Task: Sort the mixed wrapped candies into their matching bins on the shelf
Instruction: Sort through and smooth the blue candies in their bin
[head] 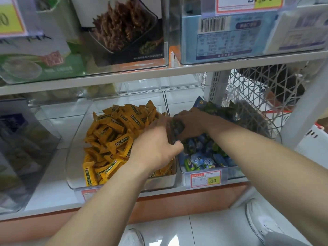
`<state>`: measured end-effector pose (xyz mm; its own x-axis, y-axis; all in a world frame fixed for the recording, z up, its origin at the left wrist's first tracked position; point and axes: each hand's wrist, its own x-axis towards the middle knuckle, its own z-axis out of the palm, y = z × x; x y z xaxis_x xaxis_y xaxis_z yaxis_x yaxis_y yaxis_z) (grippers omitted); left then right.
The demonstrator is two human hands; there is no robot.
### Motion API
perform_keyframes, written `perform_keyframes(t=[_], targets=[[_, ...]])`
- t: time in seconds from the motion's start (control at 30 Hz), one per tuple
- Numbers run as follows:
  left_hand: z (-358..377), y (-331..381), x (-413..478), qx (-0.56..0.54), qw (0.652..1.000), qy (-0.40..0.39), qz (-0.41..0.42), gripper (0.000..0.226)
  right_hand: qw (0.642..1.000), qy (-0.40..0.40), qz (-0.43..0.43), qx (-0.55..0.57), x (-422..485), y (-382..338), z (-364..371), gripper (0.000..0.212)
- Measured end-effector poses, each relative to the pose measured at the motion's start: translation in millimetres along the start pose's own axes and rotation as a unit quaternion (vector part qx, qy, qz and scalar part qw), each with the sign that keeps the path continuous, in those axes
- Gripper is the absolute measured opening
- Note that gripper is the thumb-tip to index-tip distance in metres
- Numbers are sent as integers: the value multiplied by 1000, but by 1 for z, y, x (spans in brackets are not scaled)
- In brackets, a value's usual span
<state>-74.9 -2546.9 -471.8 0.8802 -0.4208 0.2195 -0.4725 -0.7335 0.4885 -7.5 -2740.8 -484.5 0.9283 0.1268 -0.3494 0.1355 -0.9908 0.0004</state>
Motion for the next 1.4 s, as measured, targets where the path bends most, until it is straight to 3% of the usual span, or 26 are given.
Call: perform_keyframes(t=[0.1,0.23,0.53,0.7,0.77,0.83,0.93,1.07,1.2,1.3,1.4], targets=[[0,-1,1,1,1000,-1,-4,56,998,3,-18,-54,0,-8,7,91],[-1,-2,0,-4,1000,-5,-5,56,997,2,-76,26,-24,2,9,80],[-2,-2,1,-11,1000,-17,-12,66,997,12,8,74,-77,66,7,91],[-2,-1,1,-14,999,-23,-19,70,994,-97,16,57,-70,49,-13,98],[-2,-1,0,-18,999,-21,-18,69,987,-150,20,59,-60,39,-26,81],[-2,-1,0,-22,999,-21,-16,66,993,-111,23,25,-45,27,-27,69],[-3,-1,0,-23,999,-21,-17,62,994,14,20,-103,-24,15,-16,57],[-2,-1,0,-24,999,-21,-11,51,995,-27,21,-89,-16,19,-2,36],[-3,-2,0,-21,999,-23,-14,61,996,-11,8,-87,-16,24,10,25],[-4,-2,1,-21,999,-26,-19,65,998,27,-14,-49,-23,27,6,18],[-3,-3,0,-20,1000,-15,-10,64,973,169,-29,153,-44,29,-11,8]])
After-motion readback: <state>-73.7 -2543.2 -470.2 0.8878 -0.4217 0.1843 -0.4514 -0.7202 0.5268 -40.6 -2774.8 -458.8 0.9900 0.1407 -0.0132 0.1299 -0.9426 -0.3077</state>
